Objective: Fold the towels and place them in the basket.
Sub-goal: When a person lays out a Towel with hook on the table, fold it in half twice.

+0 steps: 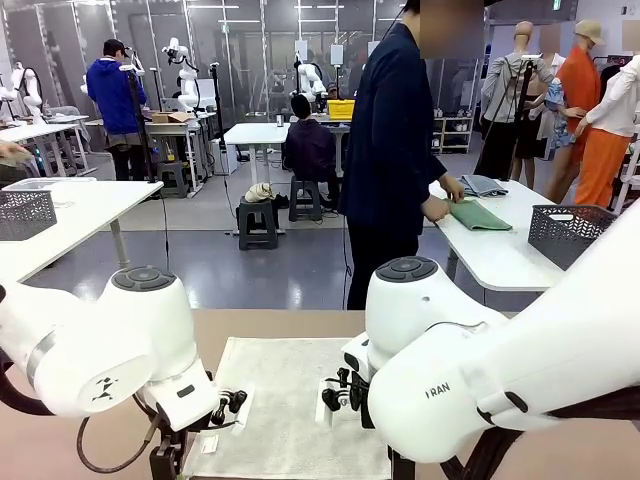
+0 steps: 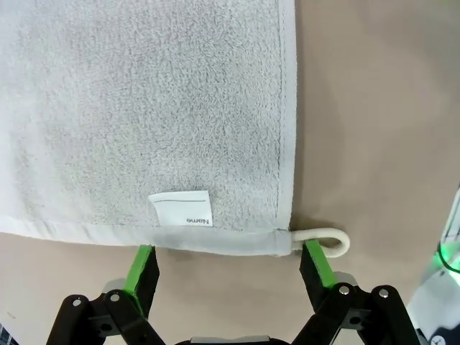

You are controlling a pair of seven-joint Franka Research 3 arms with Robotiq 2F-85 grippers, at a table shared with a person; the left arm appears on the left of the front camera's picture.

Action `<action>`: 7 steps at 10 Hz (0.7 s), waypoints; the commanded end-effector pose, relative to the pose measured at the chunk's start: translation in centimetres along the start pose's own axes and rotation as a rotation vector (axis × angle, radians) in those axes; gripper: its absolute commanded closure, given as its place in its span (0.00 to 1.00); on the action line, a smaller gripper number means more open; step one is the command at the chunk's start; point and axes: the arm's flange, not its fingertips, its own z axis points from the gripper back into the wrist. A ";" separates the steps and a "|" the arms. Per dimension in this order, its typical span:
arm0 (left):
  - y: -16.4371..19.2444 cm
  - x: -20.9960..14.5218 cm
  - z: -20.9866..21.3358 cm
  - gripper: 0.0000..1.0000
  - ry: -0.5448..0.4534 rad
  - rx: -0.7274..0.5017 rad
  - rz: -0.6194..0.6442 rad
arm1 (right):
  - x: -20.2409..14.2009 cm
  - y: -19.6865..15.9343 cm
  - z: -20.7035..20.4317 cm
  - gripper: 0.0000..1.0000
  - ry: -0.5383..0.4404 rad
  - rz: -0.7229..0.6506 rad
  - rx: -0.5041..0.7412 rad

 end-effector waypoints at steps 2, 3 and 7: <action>-7.4 -3.7 -1.0 0.00 -0.027 0.010 0.015 | -6.8 7.4 -3.1 0.00 -0.003 -0.011 -0.016; -7.5 -3.5 -0.9 0.00 -0.031 0.004 0.016 | -6.8 7.4 -3.2 0.00 -0.004 -0.011 -0.010; -7.4 -3.1 -0.5 0.00 -0.045 -0.005 0.012 | -6.9 7.5 -3.4 0.00 -0.018 0.003 -0.016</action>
